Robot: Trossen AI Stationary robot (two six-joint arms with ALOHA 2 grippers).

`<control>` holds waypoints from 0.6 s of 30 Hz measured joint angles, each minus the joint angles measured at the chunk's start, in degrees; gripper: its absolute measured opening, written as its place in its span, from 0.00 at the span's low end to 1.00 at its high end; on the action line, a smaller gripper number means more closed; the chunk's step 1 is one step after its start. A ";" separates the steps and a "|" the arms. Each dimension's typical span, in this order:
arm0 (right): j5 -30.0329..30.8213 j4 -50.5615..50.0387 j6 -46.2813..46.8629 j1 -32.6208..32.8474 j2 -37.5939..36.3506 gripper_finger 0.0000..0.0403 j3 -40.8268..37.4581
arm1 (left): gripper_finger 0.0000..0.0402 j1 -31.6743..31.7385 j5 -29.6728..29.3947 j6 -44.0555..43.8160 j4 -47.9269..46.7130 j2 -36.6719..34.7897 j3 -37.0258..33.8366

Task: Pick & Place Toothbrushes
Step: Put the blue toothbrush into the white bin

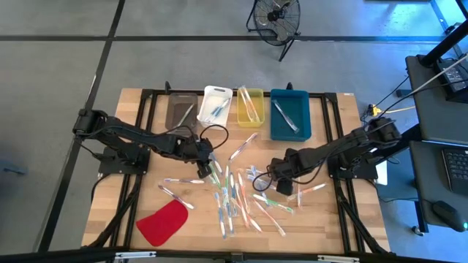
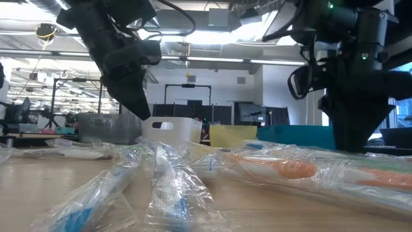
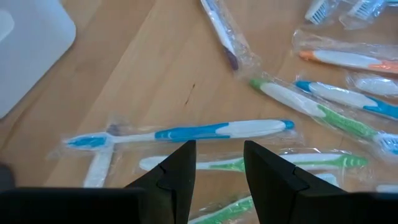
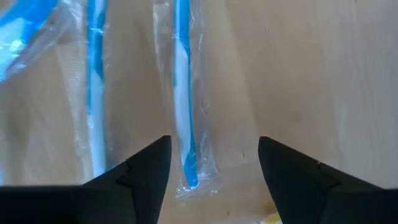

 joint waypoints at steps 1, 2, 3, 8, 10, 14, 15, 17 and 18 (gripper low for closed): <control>0.16 -0.11 0.09 0.00 0.28 0.61 0.00 | 0.32 0.00 0.00 0.03 0.00 0.00 0.00; 0.11 0.01 0.13 0.00 0.55 0.62 0.00 | 0.32 0.00 0.00 0.03 0.00 0.00 0.00; -0.12 0.32 0.12 -0.02 0.87 0.62 0.00 | 0.32 0.00 -0.02 0.06 0.01 0.00 0.00; -0.50 1.28 0.15 0.00 2.92 0.62 0.00 | 0.32 0.00 0.00 0.16 0.01 0.00 0.00; -0.55 1.28 0.80 0.00 3.23 0.60 0.07 | 0.32 0.00 0.00 0.18 0.00 0.00 0.00; -0.57 1.33 4.03 0.02 3.37 0.52 0.11 | 0.32 0.00 -0.51 0.20 0.02 0.00 0.00; -0.67 1.37 4.34 0.02 3.37 0.49 0.11 | 0.32 0.00 -0.81 0.20 0.02 0.00 0.00; -1.06 1.52 4.43 0.04 3.40 0.42 0.11 | 0.32 0.00 -0.96 0.20 0.02 0.00 0.00; -1.16 1.55 4.51 0.04 3.41 0.39 0.11 | 0.32 0.00 -0.96 0.20 0.02 0.00 0.00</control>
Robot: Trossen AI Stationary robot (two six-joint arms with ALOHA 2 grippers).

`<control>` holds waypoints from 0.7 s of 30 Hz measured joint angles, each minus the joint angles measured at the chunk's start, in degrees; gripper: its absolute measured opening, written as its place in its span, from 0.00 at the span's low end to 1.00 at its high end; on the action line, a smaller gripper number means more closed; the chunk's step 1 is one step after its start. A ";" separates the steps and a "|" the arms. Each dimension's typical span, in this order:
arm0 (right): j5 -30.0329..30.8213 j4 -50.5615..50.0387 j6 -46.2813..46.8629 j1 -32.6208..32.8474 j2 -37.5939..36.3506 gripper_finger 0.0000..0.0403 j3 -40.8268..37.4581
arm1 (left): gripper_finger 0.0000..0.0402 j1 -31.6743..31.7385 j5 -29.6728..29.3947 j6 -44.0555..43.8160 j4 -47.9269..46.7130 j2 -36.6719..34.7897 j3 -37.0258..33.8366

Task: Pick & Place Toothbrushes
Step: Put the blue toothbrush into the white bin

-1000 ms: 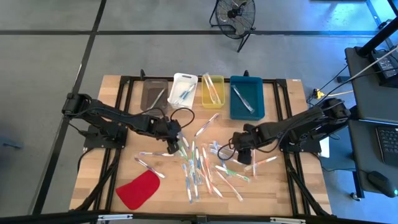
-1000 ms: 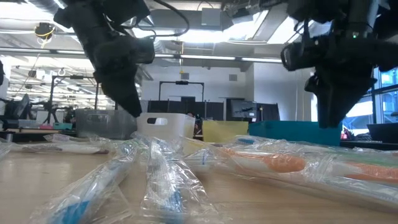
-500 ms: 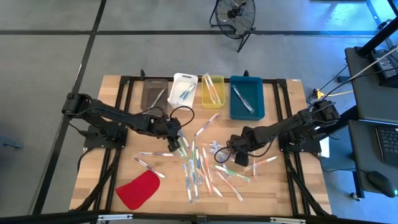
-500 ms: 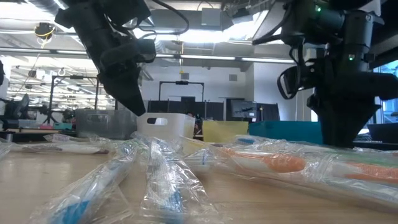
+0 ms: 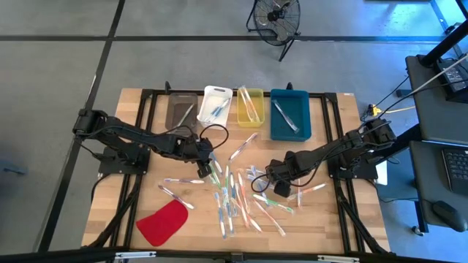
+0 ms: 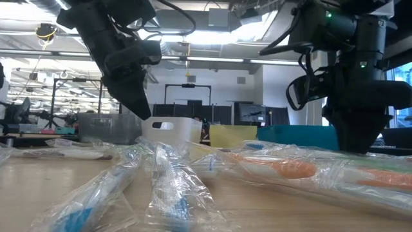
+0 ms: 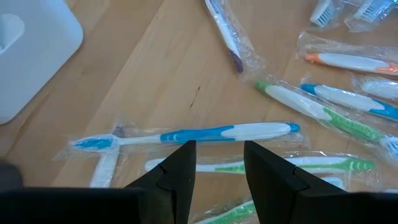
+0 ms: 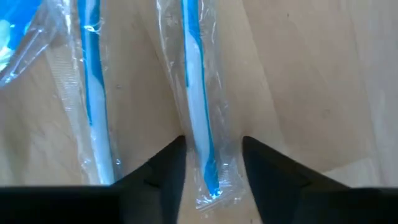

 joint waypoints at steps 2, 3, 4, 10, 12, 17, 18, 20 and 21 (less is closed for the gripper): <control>-0.26 -0.03 0.16 -0.01 0.00 0.31 0.00 | 0.32 0.00 -0.02 0.00 0.01 0.00 0.00; -0.61 -0.07 0.15 -0.03 0.00 0.28 0.00 | 0.32 0.00 -0.02 0.00 0.01 0.00 0.00; -0.90 -0.12 0.13 -0.07 0.00 0.24 0.00 | 0.32 0.00 0.00 0.00 0.00 0.00 0.00; -1.29 -0.29 0.20 -0.07 -0.08 0.05 0.00 | 0.32 0.00 -0.02 0.00 -0.01 0.01 0.02; -1.31 -0.34 0.15 -0.07 -0.09 0.04 0.00 | 0.32 0.00 -0.02 0.00 -0.01 0.01 0.02; -1.45 -2.08 0.42 -0.07 -0.75 0.11 -0.18 | 0.32 0.00 0.02 0.00 -0.02 0.02 0.02; -1.21 -3.06 0.41 -0.07 -1.12 0.12 -0.29 | 0.32 0.00 0.02 0.00 -0.02 0.01 0.02; -0.67 -3.63 0.36 -0.07 -2.07 0.12 -0.26 | 0.32 0.00 0.02 0.02 -0.02 0.02 0.02; -0.55 -4.38 0.35 -0.07 -2.62 0.11 -0.22 | 0.32 0.00 0.02 0.01 0.01 0.01 0.02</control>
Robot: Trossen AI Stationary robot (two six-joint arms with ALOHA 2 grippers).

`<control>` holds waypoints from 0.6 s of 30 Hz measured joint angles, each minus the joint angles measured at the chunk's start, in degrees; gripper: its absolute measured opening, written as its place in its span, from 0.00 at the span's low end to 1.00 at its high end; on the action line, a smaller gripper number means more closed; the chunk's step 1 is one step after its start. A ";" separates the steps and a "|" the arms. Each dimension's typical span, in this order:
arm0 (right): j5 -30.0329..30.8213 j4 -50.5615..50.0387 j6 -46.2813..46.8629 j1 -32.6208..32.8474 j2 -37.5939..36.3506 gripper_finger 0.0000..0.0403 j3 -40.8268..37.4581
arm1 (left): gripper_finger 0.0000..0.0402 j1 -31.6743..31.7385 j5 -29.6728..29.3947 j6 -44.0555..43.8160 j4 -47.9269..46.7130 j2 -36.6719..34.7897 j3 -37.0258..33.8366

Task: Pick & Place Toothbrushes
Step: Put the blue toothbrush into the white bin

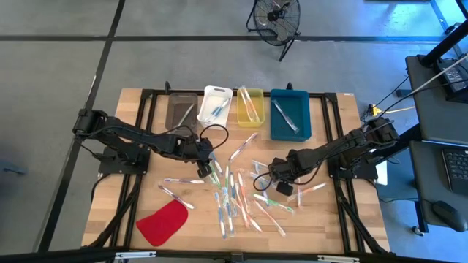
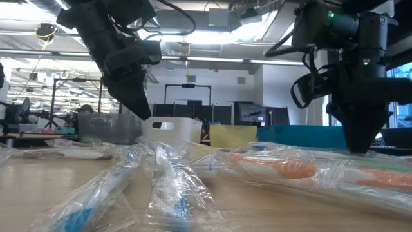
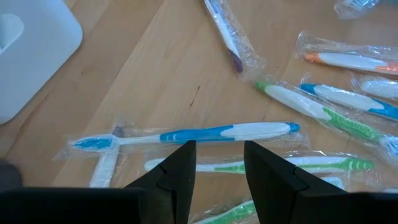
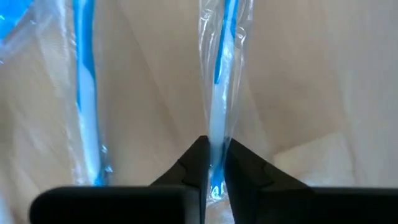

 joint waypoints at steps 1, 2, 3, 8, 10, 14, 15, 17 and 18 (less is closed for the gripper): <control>0.21 -1.06 0.00 0.00 -0.40 0.10 0.00 | 0.32 0.00 0.01 -0.01 0.00 0.01 0.00; 0.55 -1.88 -0.11 0.00 -0.71 0.08 -0.02 | 0.32 0.00 0.02 0.01 0.00 0.01 0.00; 1.13 -2.45 -0.30 0.00 -1.09 0.06 -0.02 | 0.32 0.00 0.02 -0.01 0.05 0.01 0.00; 5.39 -5.88 -0.48 0.00 -2.84 0.04 0.00 | 0.32 0.00 -0.01 -0.01 1.72 0.01 0.00; 7.04 -6.90 -0.85 -0.01 -3.69 0.07 0.00 | 0.32 0.00 -0.02 0.04 2.95 0.01 0.02; 10.89 -8.40 -1.57 -0.06 -5.46 0.10 0.02 | 0.32 -0.04 -0.02 2.24 5.39 0.01 0.03; 11.65 -8.63 -1.60 -0.07 -5.92 0.09 0.02 | 0.32 -0.04 -0.02 2.45 6.02 0.01 0.02; 13.20 -8.97 -2.01 -0.07 -6.94 0.07 0.04 | 0.32 -0.04 -0.04 2.54 7.34 0.01 0.02; 13.92 -8.93 -2.18 -0.07 -7.49 0.06 0.04 | 0.32 -0.04 -0.02 2.60 8.11 0.01 0.02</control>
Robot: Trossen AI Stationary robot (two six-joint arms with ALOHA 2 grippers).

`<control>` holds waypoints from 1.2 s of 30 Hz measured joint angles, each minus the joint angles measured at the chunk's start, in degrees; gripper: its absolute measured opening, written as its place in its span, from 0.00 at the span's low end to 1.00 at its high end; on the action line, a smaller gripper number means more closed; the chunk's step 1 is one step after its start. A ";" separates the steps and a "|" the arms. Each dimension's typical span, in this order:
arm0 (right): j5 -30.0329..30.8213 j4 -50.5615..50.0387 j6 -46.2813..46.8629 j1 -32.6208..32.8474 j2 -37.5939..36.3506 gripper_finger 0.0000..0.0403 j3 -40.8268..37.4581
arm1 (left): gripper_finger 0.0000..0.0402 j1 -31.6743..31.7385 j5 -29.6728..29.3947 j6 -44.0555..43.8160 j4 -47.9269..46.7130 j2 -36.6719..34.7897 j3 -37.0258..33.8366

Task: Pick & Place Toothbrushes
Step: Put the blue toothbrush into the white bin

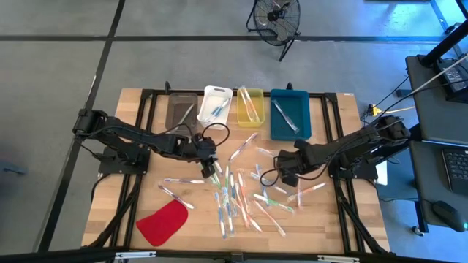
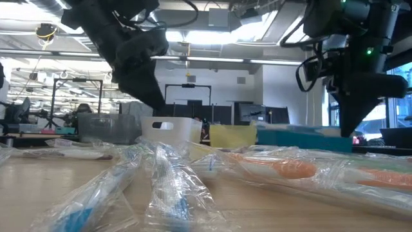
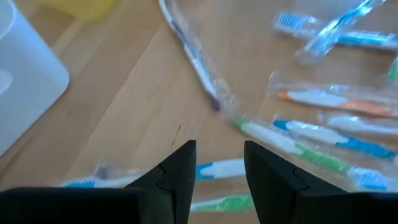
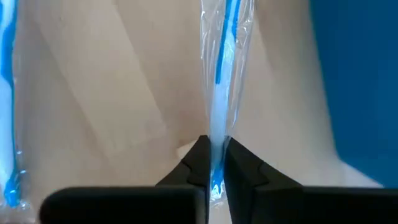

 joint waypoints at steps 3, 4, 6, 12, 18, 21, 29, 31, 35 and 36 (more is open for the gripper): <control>3.06 0.41 -1.38 0.02 -1.98 0.04 -0.29 | 0.32 0.00 -0.02 1.42 2.68 0.00 0.01; 4.11 0.97 -1.96 0.01 -2.78 0.04 -0.94 | 0.32 0.00 -0.02 1.94 3.63 0.00 0.00; 5.36 2.22 -2.91 -0.08 -4.76 0.05 -3.04 | 0.32 0.00 -0.07 3.07 5.53 0.00 0.02; 5.97 11.06 -3.00 -1.23 -11.54 0.07 -10.81 | 0.32 0.00 -1.38 9.43 10.55 0.00 0.00; 5.56 25.16 -5.66 -1.49 -15.11 0.06 -16.24 | 0.32 0.00 -1.53 13.01 14.89 0.00 0.01; 5.54 33.27 -7.20 -1.49 -15.13 0.07 -18.00 | 0.32 0.02 -1.53 14.50 16.15 0.00 0.00; 8.55 54.54 -8.73 -1.55 -12.80 0.06 -22.52 | 0.33 1.14 -1.53 15.61 19.89 0.00 0.00; 8.55 58.55 -9.41 -1.55 -11.31 0.06 -22.65 | 0.34 1.70 -1.50 15.59 19.84 0.00 0.00; 8.59 67.42 -11.93 -1.55 -7.51 0.07 -22.69 | 0.41 2.69 -1.44 15.44 19.67 0.00 0.00; 8.87 69.91 -12.54 -1.55 -6.50 0.06 -22.69 | 0.43 2.81 -1.44 15.44 19.68 0.00 0.00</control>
